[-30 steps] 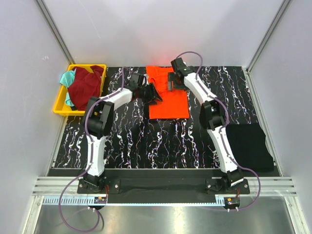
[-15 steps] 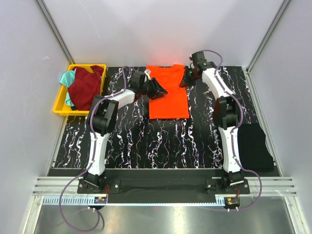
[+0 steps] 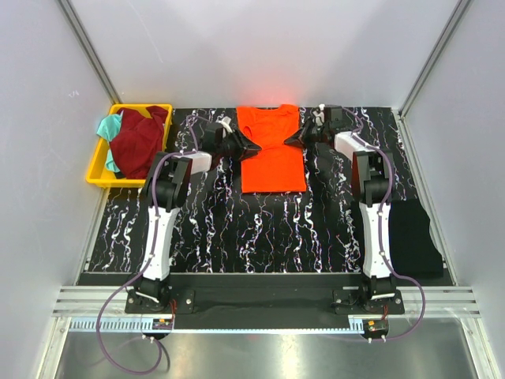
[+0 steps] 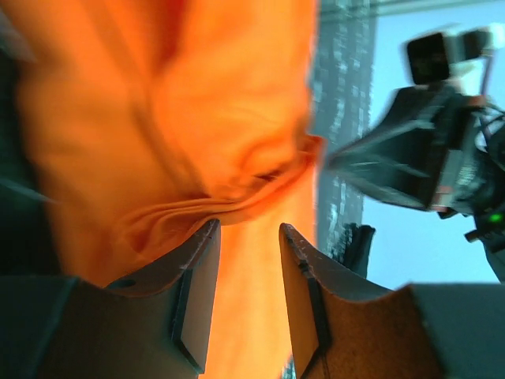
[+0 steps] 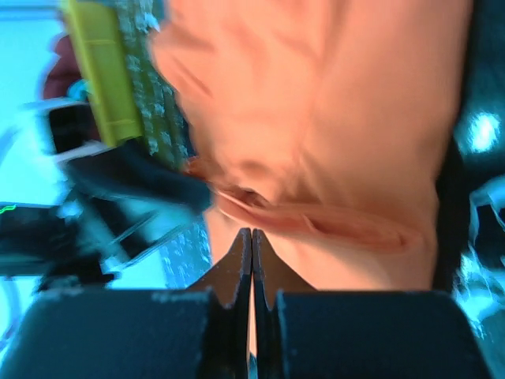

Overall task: Fold and stack the t-shirts
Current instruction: Fold the tshirt

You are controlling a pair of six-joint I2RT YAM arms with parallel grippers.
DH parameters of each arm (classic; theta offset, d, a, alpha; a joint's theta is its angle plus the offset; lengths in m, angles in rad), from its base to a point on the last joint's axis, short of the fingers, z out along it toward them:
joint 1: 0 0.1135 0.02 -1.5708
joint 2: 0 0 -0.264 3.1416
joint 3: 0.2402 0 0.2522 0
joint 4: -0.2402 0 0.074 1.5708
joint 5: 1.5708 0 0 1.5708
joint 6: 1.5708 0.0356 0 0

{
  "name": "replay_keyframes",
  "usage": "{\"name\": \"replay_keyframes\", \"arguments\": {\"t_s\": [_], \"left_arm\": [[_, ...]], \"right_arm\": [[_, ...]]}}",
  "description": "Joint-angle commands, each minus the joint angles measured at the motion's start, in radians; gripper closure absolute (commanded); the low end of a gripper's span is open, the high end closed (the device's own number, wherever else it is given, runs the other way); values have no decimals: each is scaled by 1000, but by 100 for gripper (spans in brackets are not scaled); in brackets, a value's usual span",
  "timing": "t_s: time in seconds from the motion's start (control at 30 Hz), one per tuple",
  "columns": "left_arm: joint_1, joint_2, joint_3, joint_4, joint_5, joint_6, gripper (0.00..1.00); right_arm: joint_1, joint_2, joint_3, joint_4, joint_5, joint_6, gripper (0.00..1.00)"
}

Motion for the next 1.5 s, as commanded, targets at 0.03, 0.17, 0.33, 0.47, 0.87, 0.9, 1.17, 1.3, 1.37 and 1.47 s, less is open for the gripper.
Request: {"name": "replay_keyframes", "arguments": {"t_s": [0.03,0.17,0.33,0.47,0.87,0.9,1.17,1.3,1.37,1.47], "left_arm": [[29,76,73,106,41,-23,60],[55,129,140,124,41,-61,60],[60,203,226,127,54,-94,57],[62,218,249,132,61,-108,55],[104,168,338,-5,38,-32,53],[103,118,324,-14,29,-25,53],[83,-113,104,-21,20,14,53],[46,-212,-54,-8,29,26,53],[17,-258,-120,-11,37,38,54],[-17,-303,-205,-15,43,51,55]], "right_arm": [[-32,48,-21,274,-104,142,100],[-53,88,-38,300,-109,157,100],[-81,157,-33,321,-114,173,100],[-105,194,5,335,-101,204,100],[-130,200,198,156,-108,185,99],[-128,187,198,134,-108,156,99],[-130,-2,82,22,-129,92,99],[-133,-125,-30,-7,-99,26,98],[-159,-180,-65,-71,-63,-43,98],[-144,-232,-128,-94,-89,-80,98]]}}
